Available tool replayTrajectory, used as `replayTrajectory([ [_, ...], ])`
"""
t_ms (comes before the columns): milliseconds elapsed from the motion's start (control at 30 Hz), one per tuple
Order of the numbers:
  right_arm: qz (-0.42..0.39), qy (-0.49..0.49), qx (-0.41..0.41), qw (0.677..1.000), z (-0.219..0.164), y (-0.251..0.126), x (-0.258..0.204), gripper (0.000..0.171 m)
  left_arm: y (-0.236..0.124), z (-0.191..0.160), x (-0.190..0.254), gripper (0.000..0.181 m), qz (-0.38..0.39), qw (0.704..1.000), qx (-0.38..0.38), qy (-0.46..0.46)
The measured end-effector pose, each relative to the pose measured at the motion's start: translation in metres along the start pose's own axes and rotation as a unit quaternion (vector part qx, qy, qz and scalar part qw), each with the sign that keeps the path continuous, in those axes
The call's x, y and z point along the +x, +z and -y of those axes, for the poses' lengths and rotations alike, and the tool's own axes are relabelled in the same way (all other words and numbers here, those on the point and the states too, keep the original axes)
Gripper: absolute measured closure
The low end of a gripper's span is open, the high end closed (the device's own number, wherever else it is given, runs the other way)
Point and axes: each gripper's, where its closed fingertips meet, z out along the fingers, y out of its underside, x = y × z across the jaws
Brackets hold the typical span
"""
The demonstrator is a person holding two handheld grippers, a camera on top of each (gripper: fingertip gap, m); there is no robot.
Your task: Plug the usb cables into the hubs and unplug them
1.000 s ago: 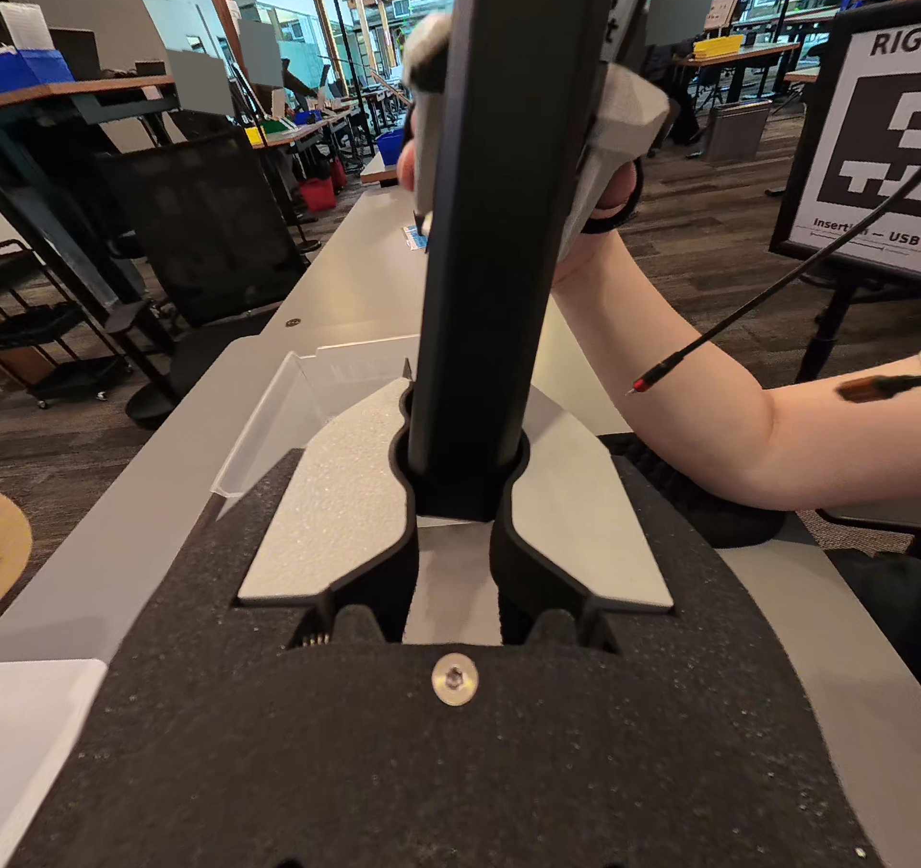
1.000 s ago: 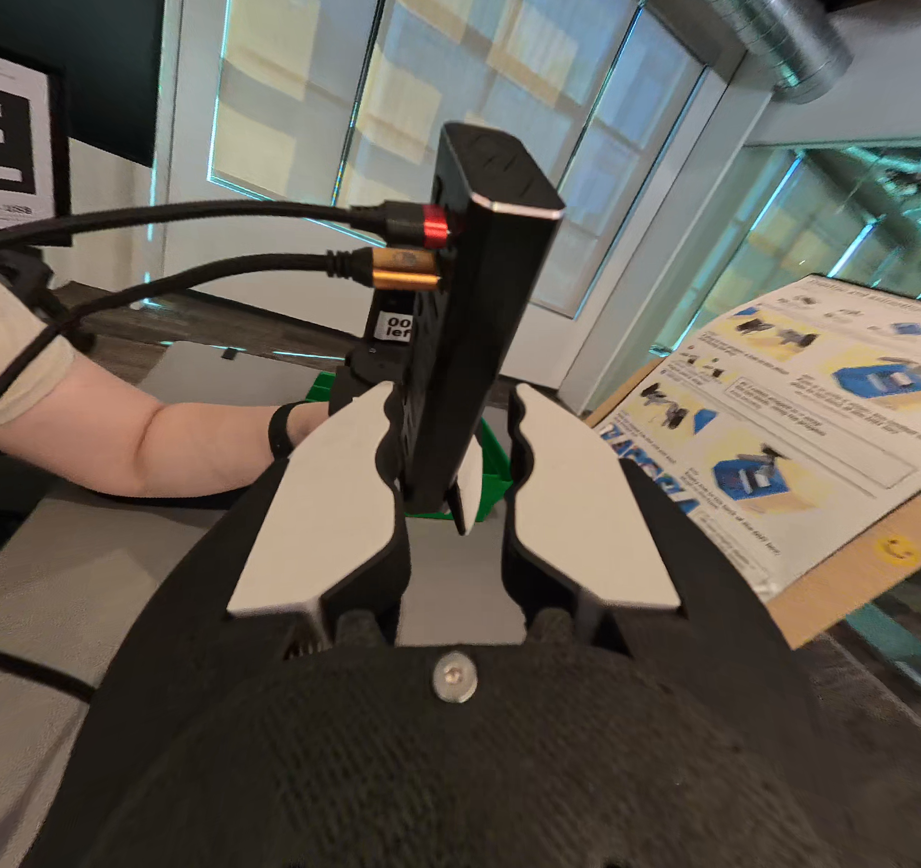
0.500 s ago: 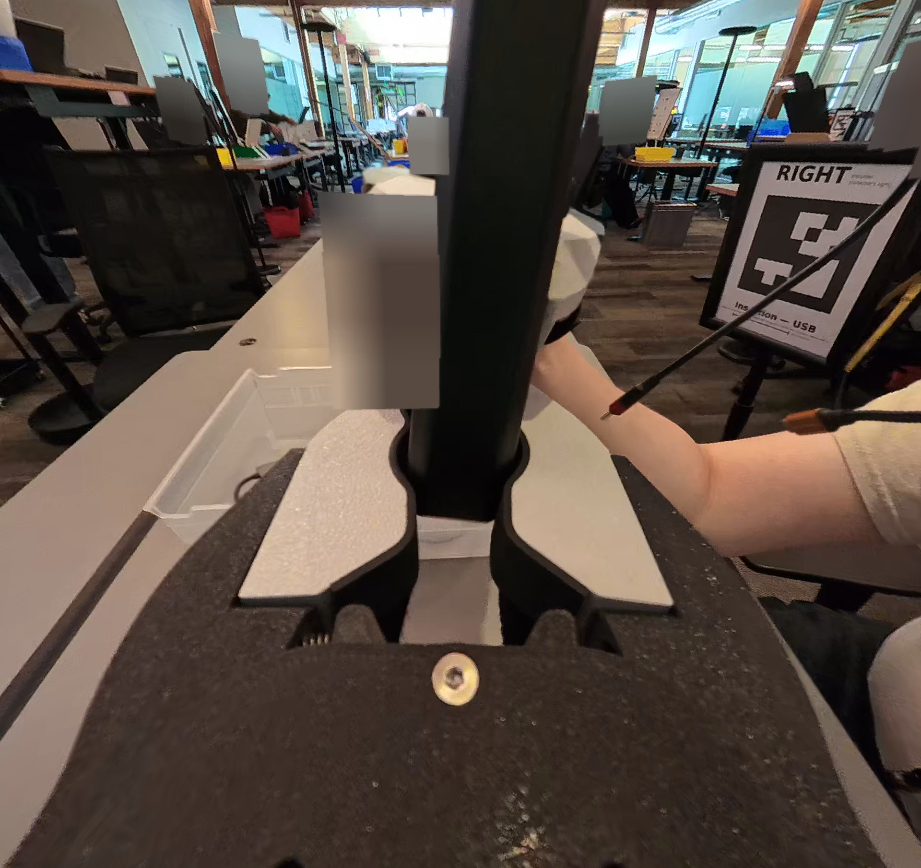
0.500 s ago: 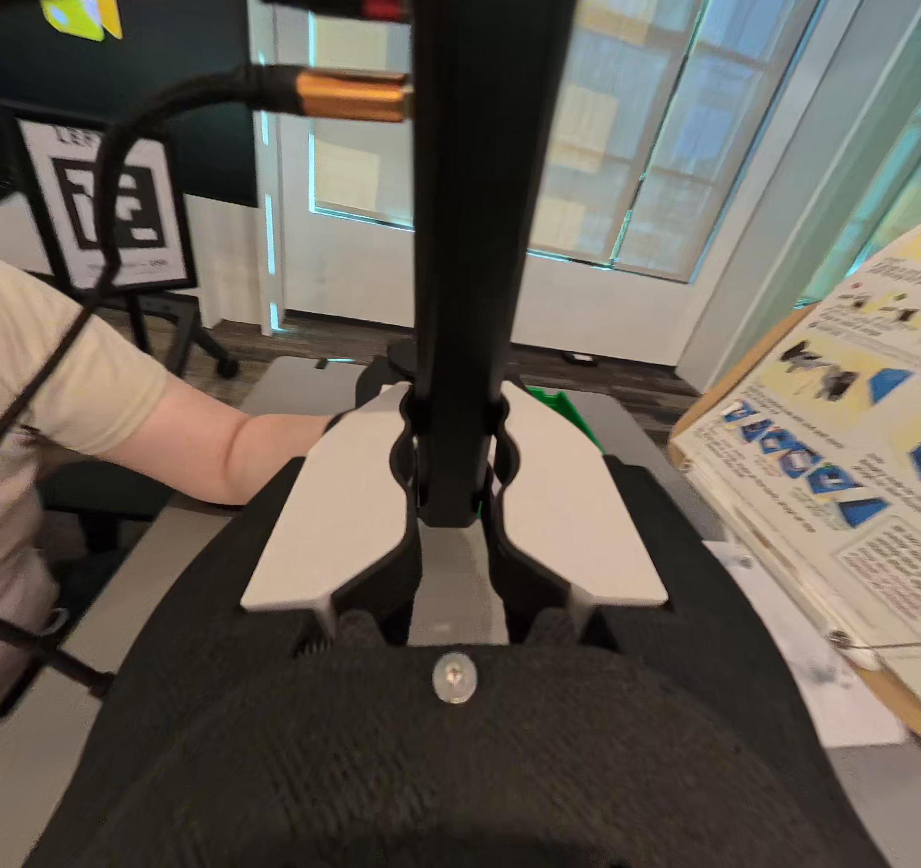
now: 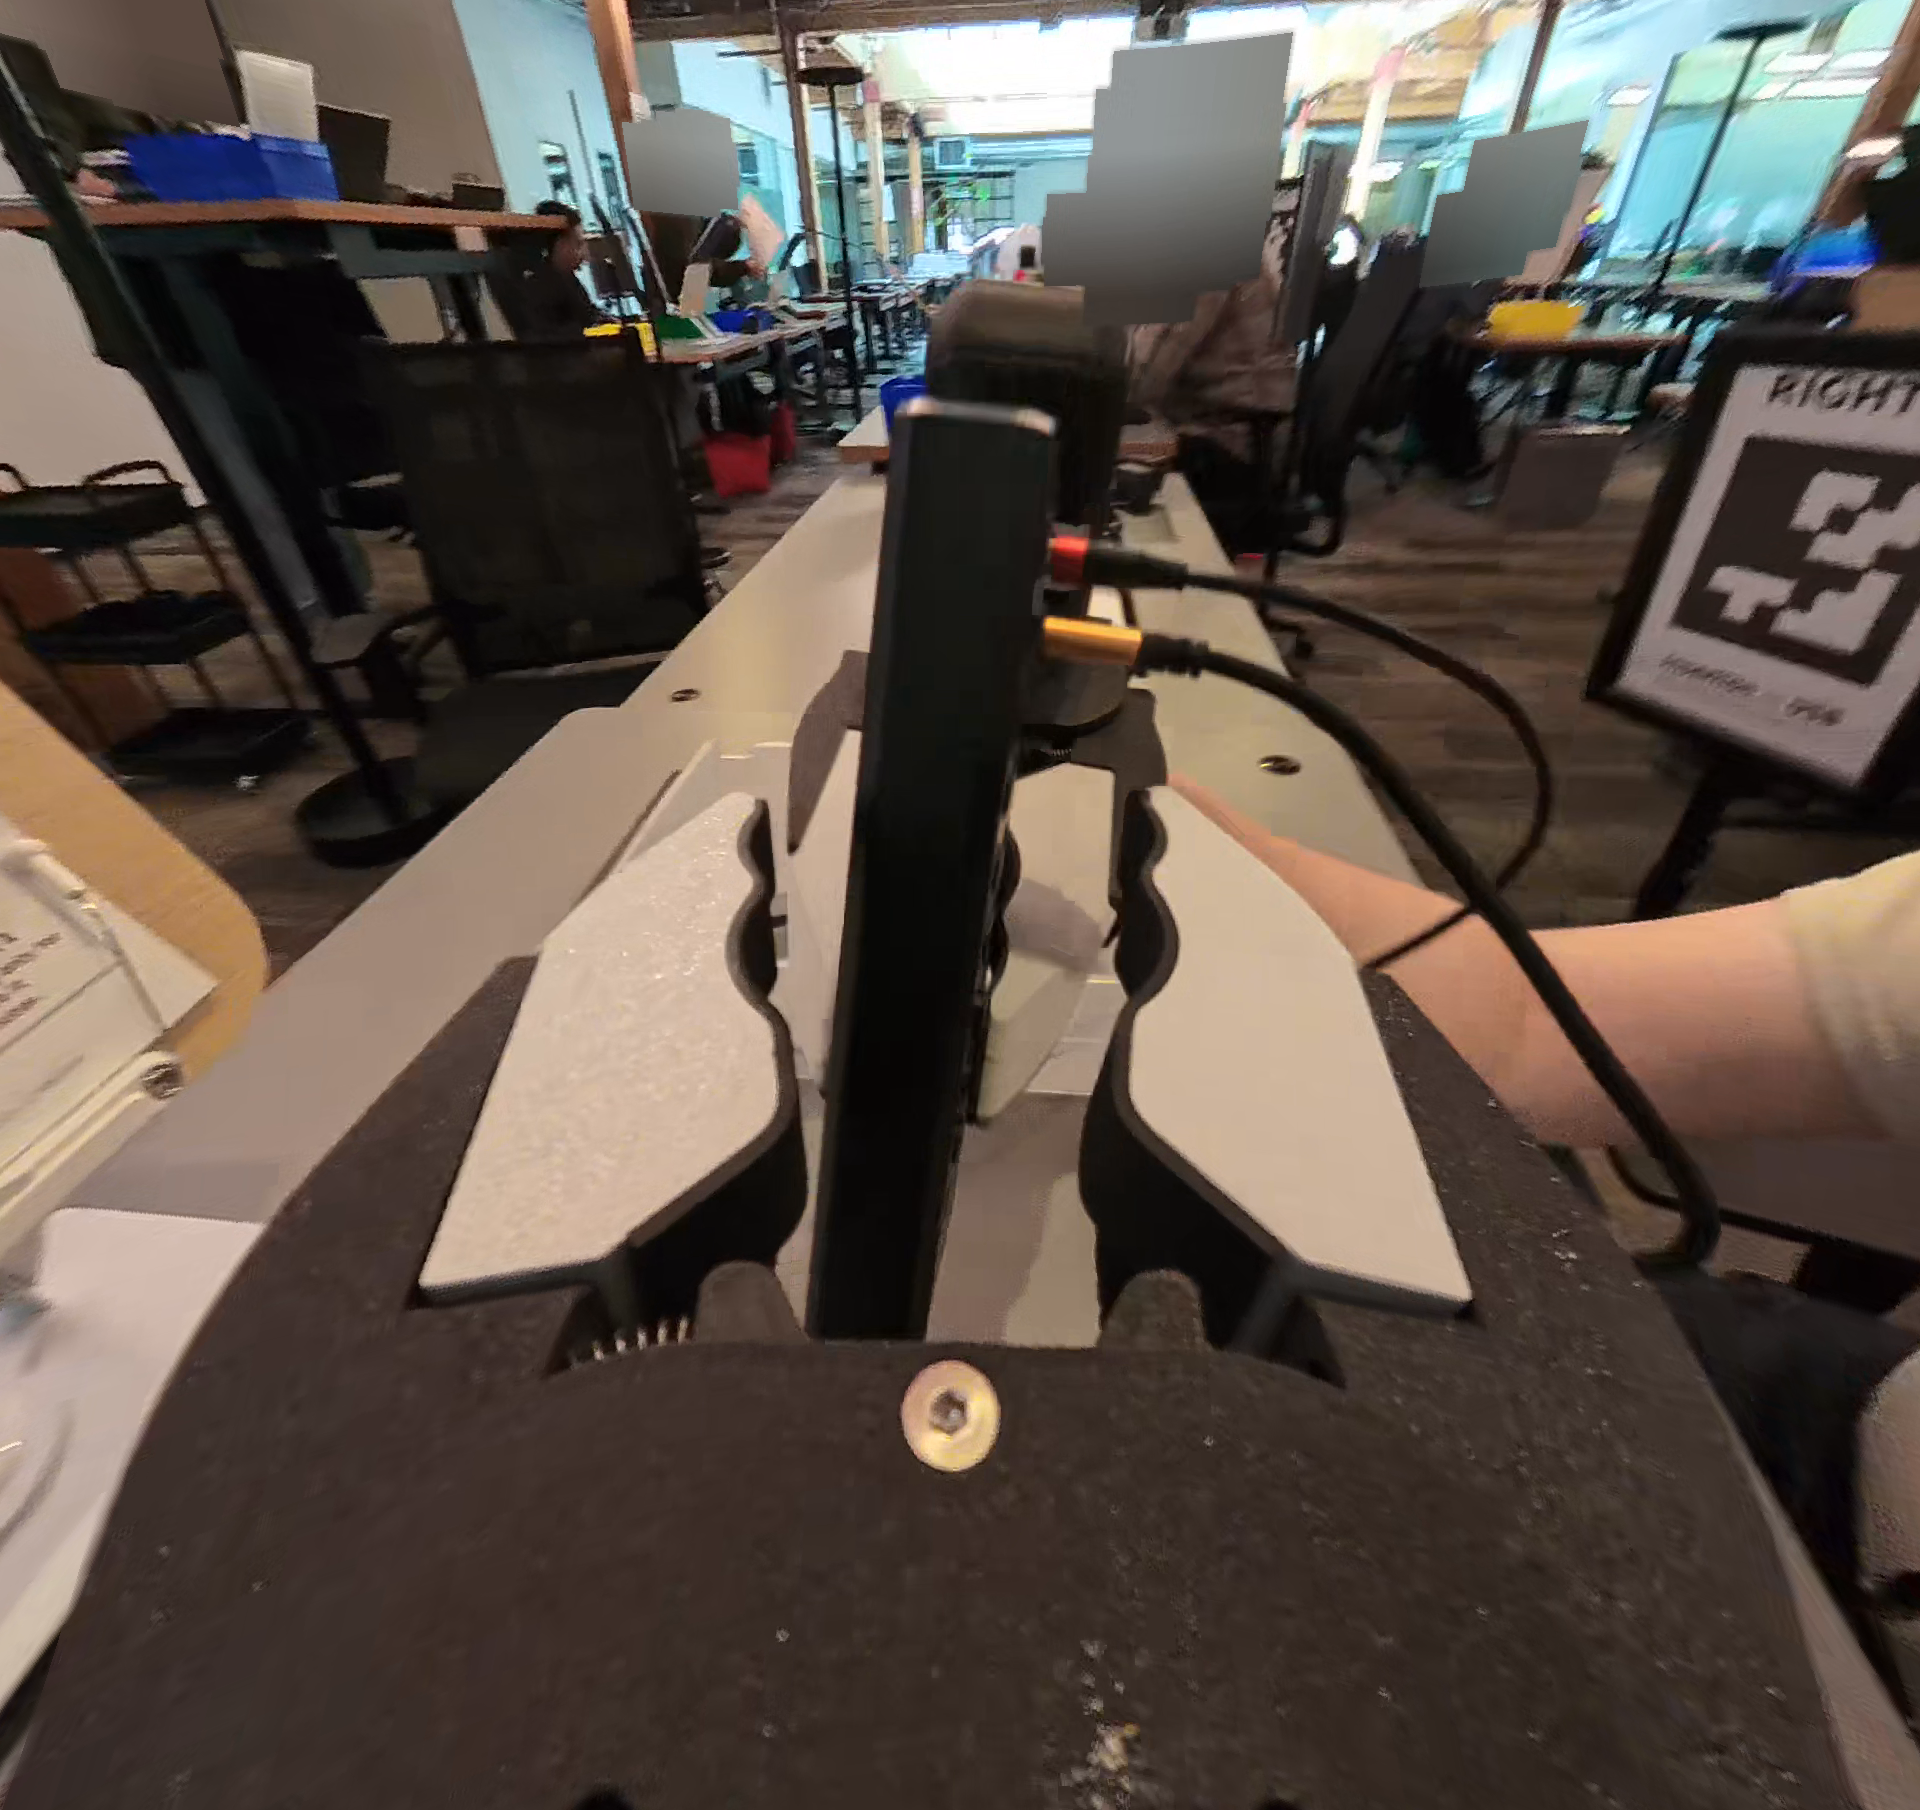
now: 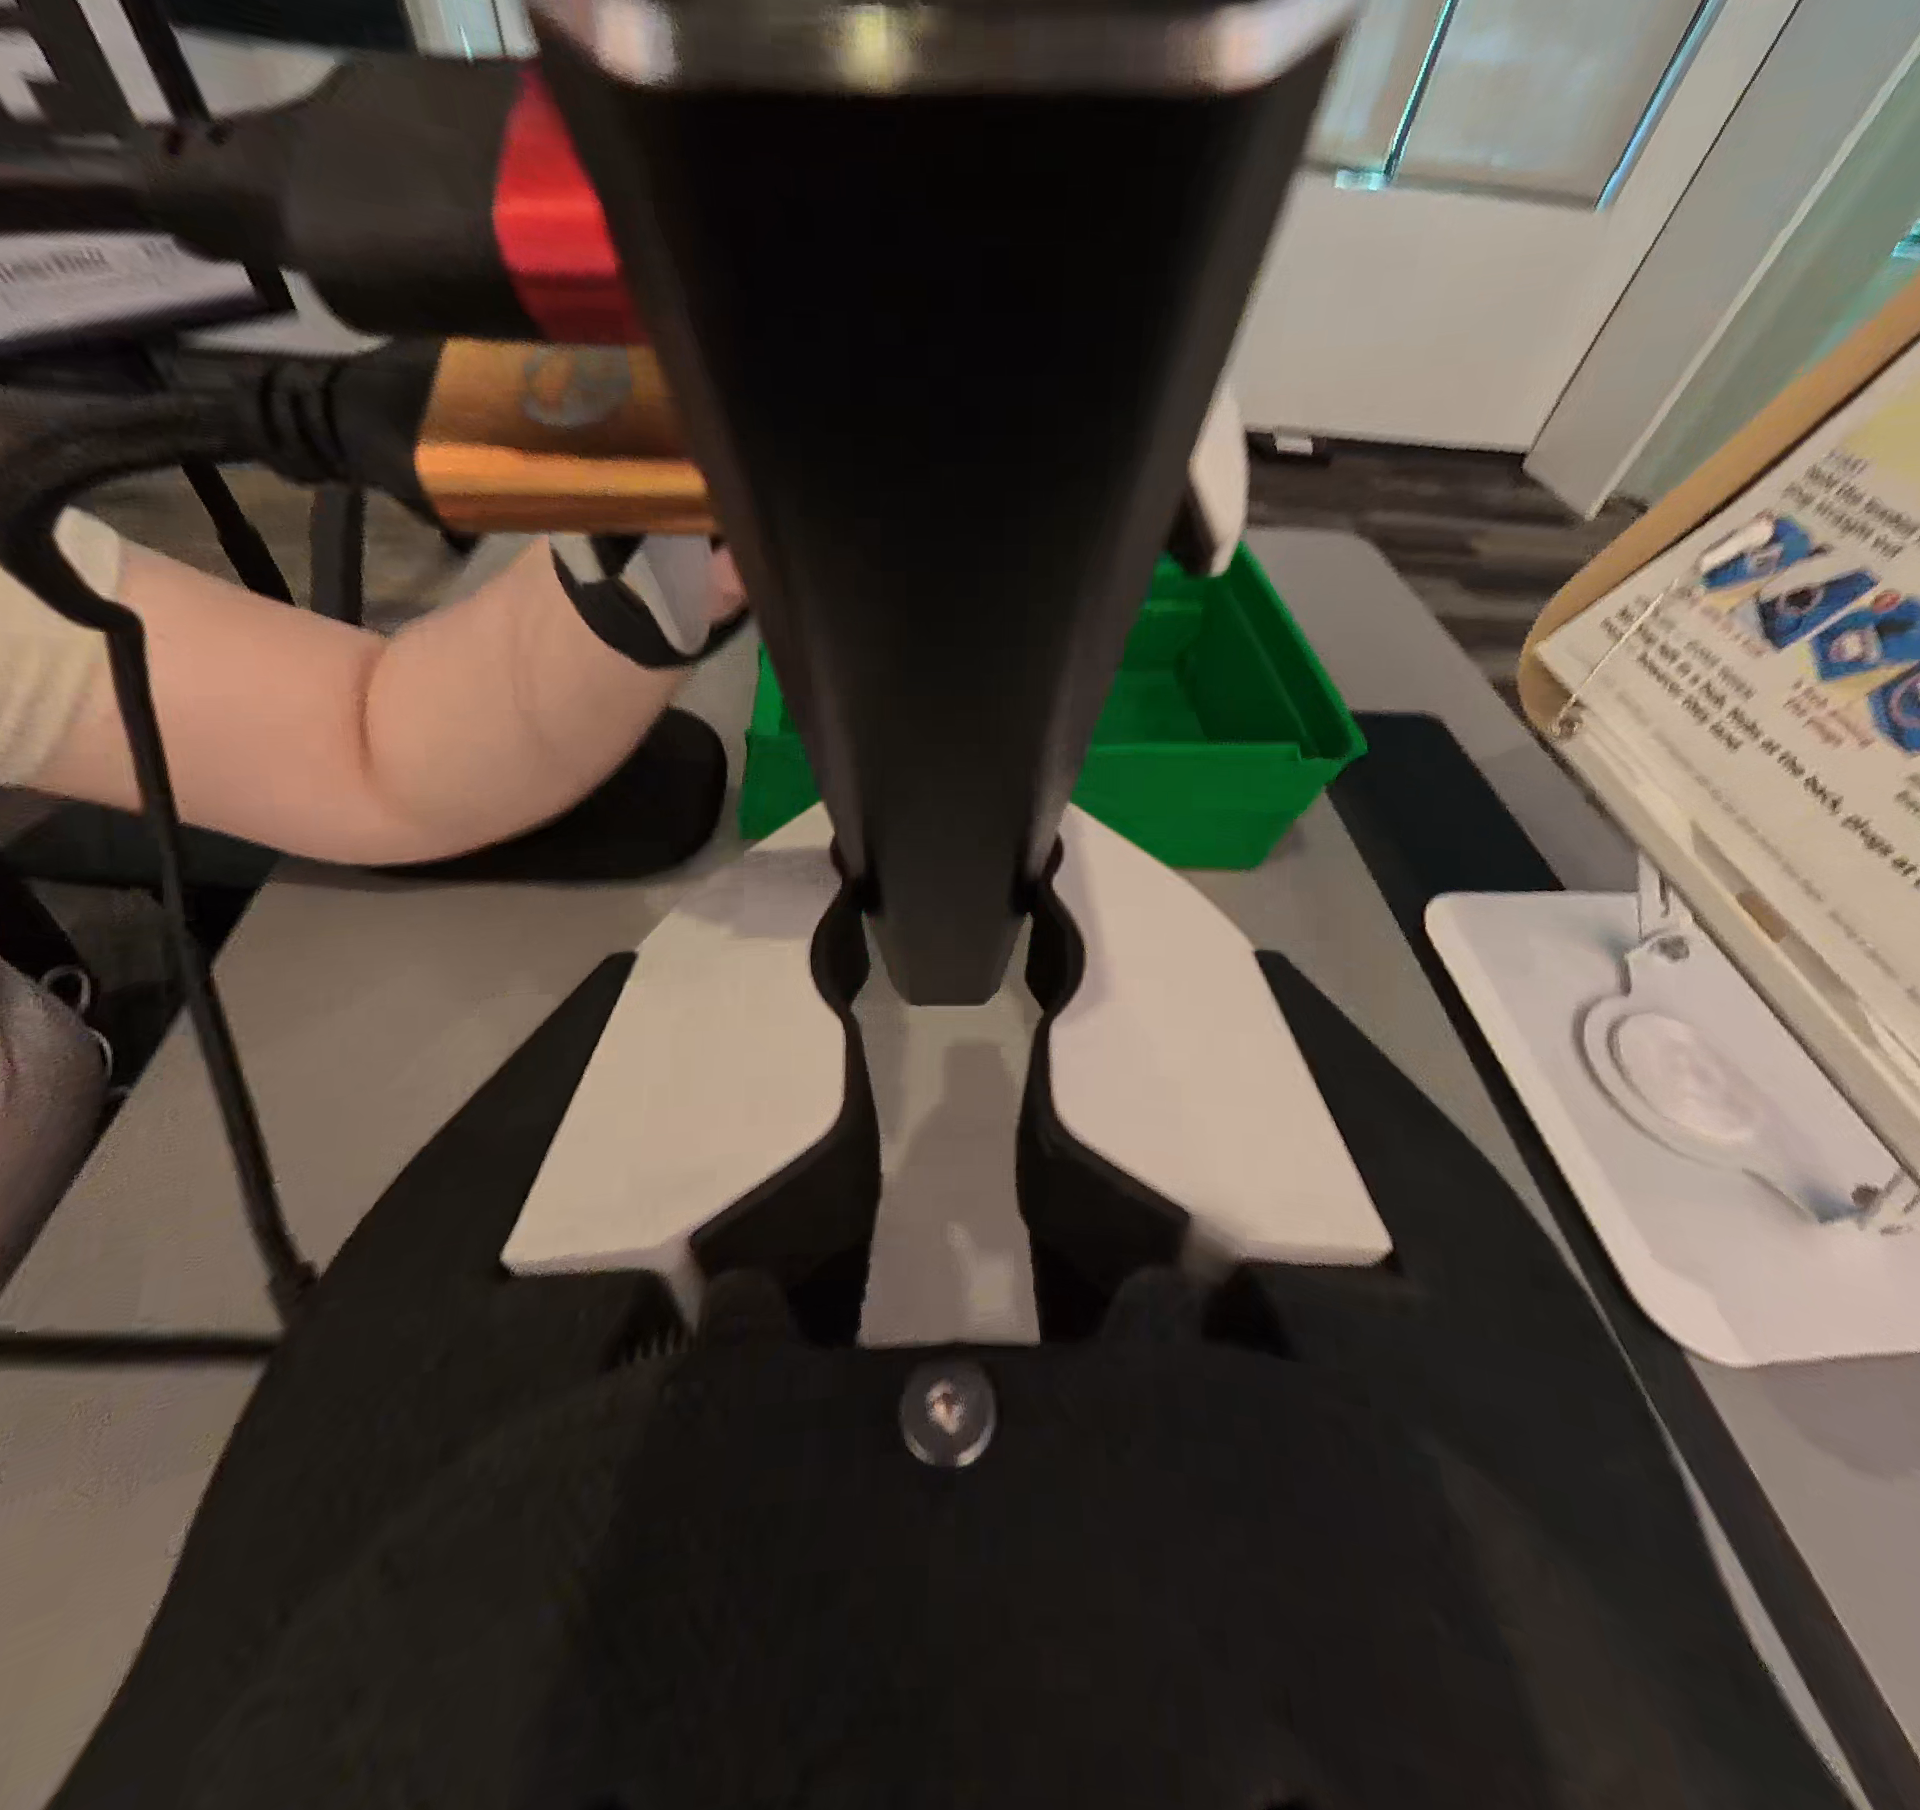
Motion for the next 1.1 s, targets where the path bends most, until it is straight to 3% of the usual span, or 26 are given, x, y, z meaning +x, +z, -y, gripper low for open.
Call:
replayTrajectory([
  [100,0.008,-0.002,-0.034,0.999,-0.011,0.005,-0.003,0.143,0.005,-0.013,-0.006,0.119,0.026,0.999,-0.030,0.026],
  [300,0.017,-0.006,-0.096,0.995,-0.026,0.008,-0.010,0.143,0.019,-0.032,-0.003,0.127,-0.025,0.999,-0.047,-0.004],
  [467,0.013,0.018,-0.113,0.993,-0.034,0.005,-0.004,0.143,0.024,-0.040,-0.002,0.150,-0.044,0.997,-0.056,-0.003],
  [733,0.008,0.017,-0.108,0.994,-0.035,0.001,0.000,0.143,0.034,-0.041,-0.005,0.151,-0.028,0.998,-0.048,0.018],
  [933,-0.136,-0.007,-0.059,0.989,-0.016,-0.027,0.041,0.118,0.024,-0.025,-0.032,0.151,0.088,0.994,-0.007,0.058],
  [1100,-0.284,-0.056,-0.012,0.957,0.026,-0.065,0.059,0.124,0.001,-0.009,-0.059,0.151,0.192,0.979,0.040,0.056],
])
